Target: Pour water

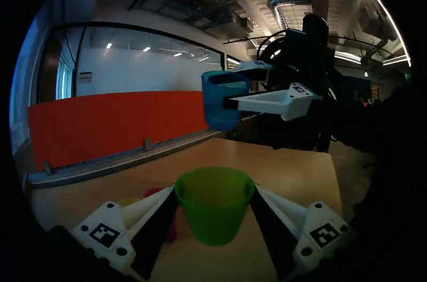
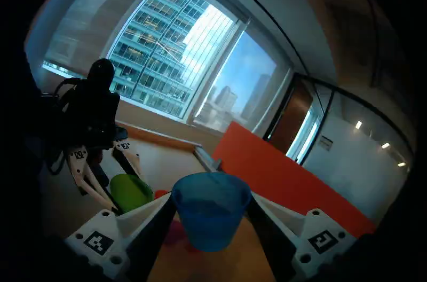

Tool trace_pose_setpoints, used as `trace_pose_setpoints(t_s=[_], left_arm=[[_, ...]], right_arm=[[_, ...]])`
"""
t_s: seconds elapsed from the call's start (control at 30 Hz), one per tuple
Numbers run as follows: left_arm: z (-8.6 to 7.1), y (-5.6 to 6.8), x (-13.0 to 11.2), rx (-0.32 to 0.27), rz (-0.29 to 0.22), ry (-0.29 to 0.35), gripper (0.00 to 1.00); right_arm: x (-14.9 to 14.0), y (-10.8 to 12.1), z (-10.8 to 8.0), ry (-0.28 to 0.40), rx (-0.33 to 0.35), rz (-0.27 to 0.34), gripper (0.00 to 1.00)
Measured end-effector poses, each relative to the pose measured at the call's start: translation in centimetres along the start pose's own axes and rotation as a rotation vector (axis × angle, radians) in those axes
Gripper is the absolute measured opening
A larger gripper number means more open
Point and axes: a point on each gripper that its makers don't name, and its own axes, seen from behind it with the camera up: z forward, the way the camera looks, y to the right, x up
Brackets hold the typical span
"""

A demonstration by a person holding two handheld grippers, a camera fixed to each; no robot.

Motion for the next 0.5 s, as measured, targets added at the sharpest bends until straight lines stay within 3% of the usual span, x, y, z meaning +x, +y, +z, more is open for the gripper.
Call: trace_pose_setpoints(t_s=[0.5], left_arm=[[0.3, 0.3, 0.3, -0.011, -0.001, 0.011, 0.88]], right_arm=[[1.8, 0.0, 1.3, 0.001, 0.006, -0.107, 0.91]])
